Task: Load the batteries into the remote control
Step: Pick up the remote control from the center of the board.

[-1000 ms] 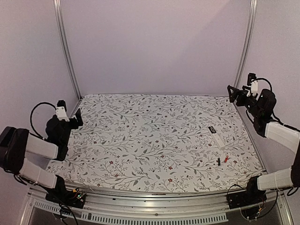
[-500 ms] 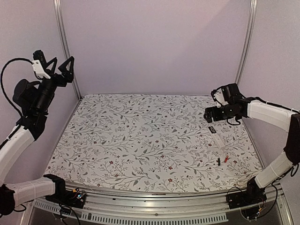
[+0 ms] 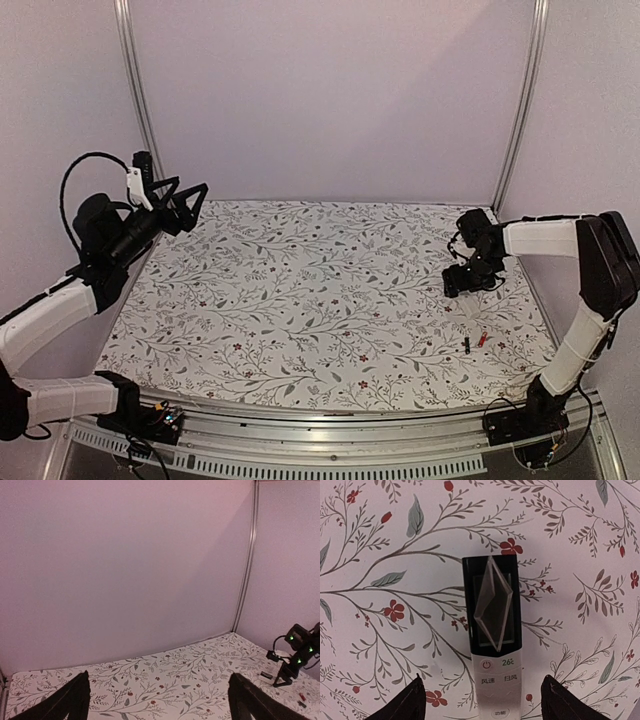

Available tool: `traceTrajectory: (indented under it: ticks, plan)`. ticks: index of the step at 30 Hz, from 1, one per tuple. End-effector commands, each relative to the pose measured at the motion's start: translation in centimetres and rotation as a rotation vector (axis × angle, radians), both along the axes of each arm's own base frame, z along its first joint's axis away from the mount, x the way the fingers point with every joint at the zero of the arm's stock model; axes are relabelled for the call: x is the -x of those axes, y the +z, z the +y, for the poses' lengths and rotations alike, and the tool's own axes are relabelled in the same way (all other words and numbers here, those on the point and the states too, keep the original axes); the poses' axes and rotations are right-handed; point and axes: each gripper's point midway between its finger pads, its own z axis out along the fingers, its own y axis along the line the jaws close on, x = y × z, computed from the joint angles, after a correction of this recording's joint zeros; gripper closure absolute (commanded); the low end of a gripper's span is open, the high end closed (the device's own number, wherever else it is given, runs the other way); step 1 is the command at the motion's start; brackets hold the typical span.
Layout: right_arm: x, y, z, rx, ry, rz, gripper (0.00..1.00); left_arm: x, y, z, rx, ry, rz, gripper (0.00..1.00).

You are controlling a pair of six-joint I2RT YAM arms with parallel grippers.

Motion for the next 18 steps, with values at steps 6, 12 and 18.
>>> traceTrajectory:
  ticks: [6, 12, 18]
  plan:
    - [1.4, -3.0, -0.4, -0.053, -0.016, 0.091, 0.36, 1.2, 0.8, -0.8, 0.026, -0.056, -0.031, 0.05]
    - [1.0, -3.0, -0.3, -0.054, -0.004, 0.086, 0.64, 1.1, 0.5, -0.5, 0.032, -0.036, -0.021, 0.05]
    - [-0.3, -1.8, 1.1, -0.096, 0.075, 0.053, 0.93, 0.9, 0.2, -1.0, 0.034, -0.068, 0.000, 0.07]
